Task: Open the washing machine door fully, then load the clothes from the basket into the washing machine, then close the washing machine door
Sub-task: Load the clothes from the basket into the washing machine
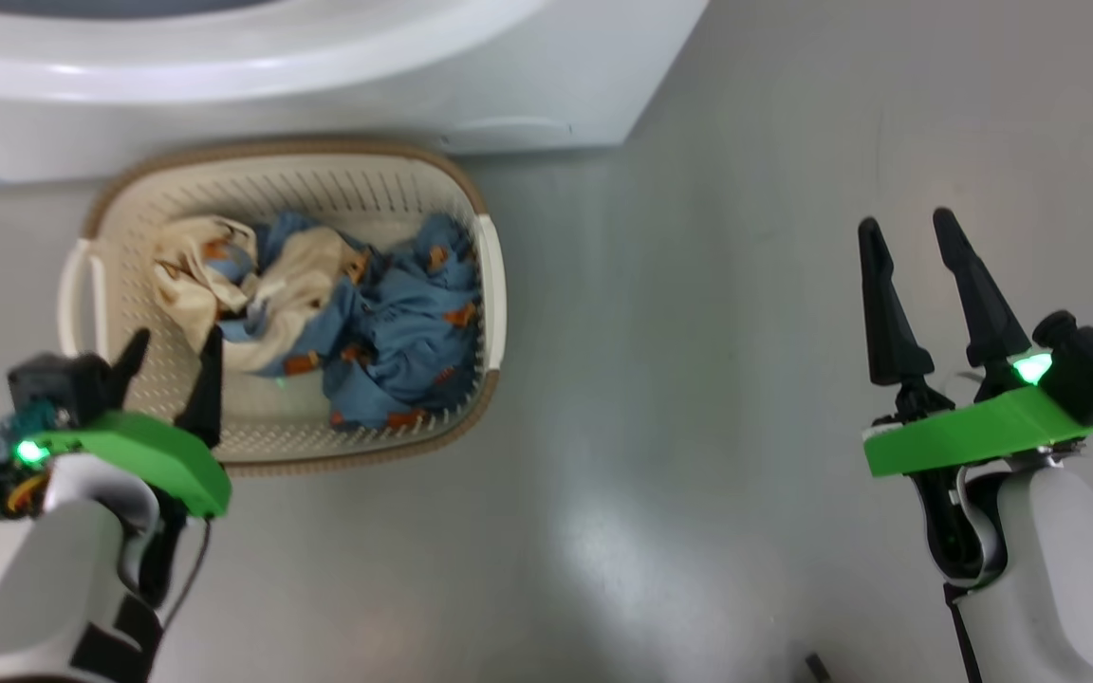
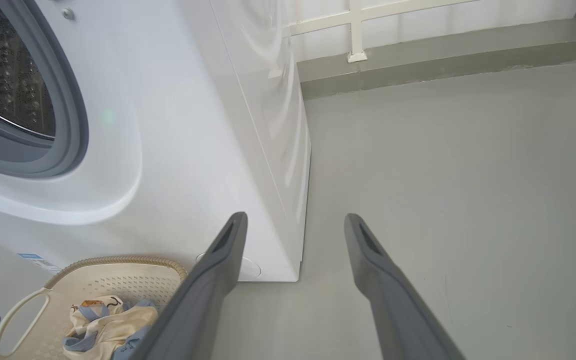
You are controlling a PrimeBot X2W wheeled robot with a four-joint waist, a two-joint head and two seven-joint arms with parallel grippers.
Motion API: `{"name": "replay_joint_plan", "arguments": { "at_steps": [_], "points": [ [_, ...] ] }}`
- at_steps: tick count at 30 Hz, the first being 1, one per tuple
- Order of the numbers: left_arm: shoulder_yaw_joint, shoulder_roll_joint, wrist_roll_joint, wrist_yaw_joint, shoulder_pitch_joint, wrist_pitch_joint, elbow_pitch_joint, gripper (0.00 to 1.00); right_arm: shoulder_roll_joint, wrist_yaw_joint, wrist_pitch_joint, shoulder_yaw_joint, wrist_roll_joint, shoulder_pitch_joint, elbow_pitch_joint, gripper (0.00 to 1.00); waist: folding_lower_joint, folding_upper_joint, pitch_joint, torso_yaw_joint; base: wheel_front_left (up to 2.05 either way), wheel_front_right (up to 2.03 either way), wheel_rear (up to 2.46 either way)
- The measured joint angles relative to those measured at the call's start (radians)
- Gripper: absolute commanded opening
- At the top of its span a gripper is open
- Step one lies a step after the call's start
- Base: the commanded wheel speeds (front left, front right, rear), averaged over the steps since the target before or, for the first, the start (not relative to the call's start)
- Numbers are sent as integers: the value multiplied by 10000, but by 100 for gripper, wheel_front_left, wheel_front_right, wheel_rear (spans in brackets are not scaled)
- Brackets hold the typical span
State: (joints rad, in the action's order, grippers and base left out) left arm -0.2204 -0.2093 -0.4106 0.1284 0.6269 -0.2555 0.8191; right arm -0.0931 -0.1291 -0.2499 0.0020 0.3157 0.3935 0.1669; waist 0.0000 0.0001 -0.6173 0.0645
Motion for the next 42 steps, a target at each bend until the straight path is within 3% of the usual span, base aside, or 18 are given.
{"name": "replay_joint_plan", "arguments": {
  "at_steps": [9, 18, 42],
  "points": [
    [-867, -395, 416, 8, 1762, 2, 2234, 100, 119, 0, -2, 171, -65, 483, -54, 100, 0, 0, -1063, 269, 0, 0, 0],
    [-1781, -366, 395, 8, 3227, 439, 3902, 100, 265, 0, -65, 299, -65, 665, -56, 100, 1, 0, -1670, 626, 0, 0, 0],
    [-2437, -976, -566, 8, 4644, 1356, 4606, 100, 324, 0, -71, 723, 382, 1238, -257, 100, 0, 0, -2799, 1398, 0, 0, 0]
  ]
}}
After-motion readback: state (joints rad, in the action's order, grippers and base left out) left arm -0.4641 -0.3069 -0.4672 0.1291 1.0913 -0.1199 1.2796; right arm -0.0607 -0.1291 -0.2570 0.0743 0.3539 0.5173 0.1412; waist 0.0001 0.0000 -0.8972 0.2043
